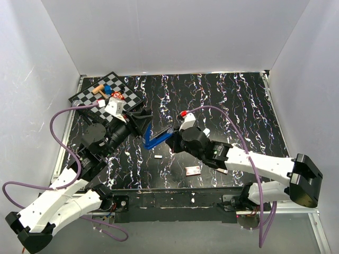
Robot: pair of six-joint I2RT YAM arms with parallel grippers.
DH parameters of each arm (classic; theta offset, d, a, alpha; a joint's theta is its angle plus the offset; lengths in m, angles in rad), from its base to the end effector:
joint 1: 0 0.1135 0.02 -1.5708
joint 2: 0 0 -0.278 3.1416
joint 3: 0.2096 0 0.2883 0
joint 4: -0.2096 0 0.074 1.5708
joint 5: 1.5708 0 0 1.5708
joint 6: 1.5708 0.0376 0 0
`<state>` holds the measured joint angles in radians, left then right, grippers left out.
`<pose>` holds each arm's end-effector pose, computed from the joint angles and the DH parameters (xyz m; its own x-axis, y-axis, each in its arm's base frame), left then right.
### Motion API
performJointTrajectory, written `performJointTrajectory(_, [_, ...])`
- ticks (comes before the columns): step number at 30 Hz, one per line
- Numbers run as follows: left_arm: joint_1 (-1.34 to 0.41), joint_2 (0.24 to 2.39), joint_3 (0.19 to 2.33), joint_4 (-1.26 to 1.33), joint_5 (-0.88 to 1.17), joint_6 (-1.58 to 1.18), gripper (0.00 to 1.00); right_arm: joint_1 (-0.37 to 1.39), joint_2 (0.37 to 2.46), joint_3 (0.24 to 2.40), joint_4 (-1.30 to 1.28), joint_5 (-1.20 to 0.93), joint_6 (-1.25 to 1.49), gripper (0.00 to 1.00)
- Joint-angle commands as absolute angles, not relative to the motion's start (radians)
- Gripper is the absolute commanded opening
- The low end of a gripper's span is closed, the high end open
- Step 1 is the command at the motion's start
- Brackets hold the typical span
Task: Unload the staples from the stapler
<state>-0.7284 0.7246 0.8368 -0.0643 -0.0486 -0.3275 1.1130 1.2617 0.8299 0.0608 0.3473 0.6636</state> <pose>0.1481 -0.1296 0.3943 -0.1684 -0.2803 -0.9450 0.6068 0.7261 -0.3235 0.1523 0.2801 0.2751 -0.5594 0.1751 -0.8102 -0.4553 0.7519 0.4768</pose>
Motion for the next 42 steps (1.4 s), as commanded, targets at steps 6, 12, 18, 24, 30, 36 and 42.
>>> performJointTrajectory(6, [-0.729,0.703,0.859,-0.067,0.08,-0.36,0.0,1.112,1.16,0.93,0.064,0.446,0.433,0.01])
performJointTrajectory(12, [-0.729,0.712,0.85,-0.063,0.159,-0.334,0.0,1.109,1.063,0.959,-0.029,0.378,0.296,0.01])
performJointTrajectory(18, [-0.729,0.704,0.842,-0.035,0.311,-0.281,0.0,1.0,0.965,1.017,-0.239,0.082,0.243,0.01])
performJointTrajectory(24, [-0.729,0.707,0.85,-0.009,0.501,-0.2,0.0,0.931,0.954,1.13,-0.457,-0.228,0.114,0.01])
performJointTrajectory(30, [-0.729,0.752,0.887,-0.006,0.665,-0.172,0.0,0.93,0.986,1.219,-0.587,-0.46,0.022,0.01])
performJointTrajectory(36, [-0.729,0.787,0.896,0.034,0.779,-0.186,0.0,0.93,1.017,1.25,-0.571,-0.554,0.006,0.01])
performJointTrajectory(42, [-0.729,0.836,0.893,0.069,0.879,-0.21,0.0,0.93,1.08,1.302,-0.511,-0.635,0.011,0.01])
